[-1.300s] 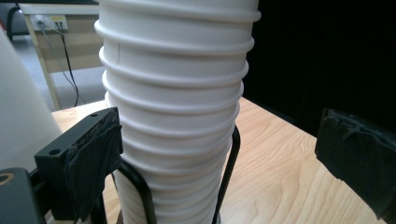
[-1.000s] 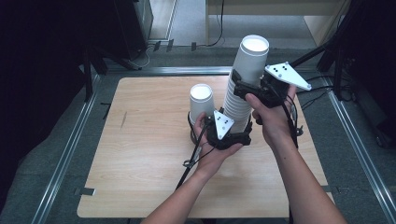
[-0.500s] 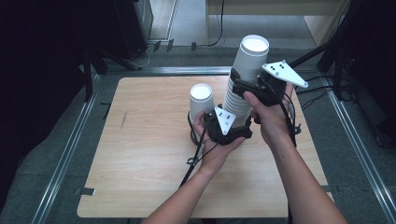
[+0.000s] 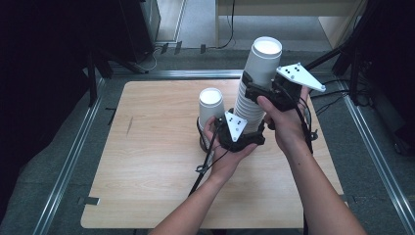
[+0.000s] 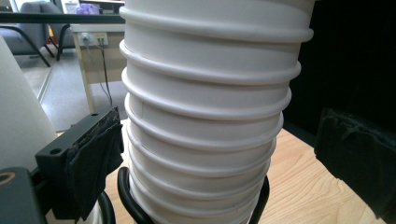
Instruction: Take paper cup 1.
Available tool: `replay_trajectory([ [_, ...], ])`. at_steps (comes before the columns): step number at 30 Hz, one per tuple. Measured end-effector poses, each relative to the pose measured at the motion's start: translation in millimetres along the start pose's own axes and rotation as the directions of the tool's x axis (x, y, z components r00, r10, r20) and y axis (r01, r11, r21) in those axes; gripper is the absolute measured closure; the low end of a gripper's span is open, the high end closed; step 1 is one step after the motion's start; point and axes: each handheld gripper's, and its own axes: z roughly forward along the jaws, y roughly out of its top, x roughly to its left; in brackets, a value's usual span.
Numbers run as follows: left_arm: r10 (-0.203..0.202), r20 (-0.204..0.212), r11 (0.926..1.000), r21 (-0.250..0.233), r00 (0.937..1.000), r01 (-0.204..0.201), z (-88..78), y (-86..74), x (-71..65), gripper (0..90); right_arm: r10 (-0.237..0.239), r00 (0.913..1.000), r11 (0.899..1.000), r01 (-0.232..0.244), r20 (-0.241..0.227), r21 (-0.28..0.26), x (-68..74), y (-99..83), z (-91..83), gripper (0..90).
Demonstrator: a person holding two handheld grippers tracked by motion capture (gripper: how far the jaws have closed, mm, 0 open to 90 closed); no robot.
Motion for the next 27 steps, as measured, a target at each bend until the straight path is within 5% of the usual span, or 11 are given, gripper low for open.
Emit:
replay_trajectory([
  [13, 0.005, -0.020, 0.9999, -0.010, 0.9998, -0.006, 6.4, 2.7, -3.9, 1.4, 0.008, 0.9999, 1.000, -0.008, -0.011, -0.009, -1.2, 2.8, -1.7, 12.7],
  [27, 0.034, -0.142, 0.9994, 0.014, 0.9893, -0.033, 23.6, 16.3, -14.4, 1.4, 0.004, 1.0000, 1.000, -0.004, -0.004, 0.000, 0.0, 3.8, -1.5, 13.0],
])
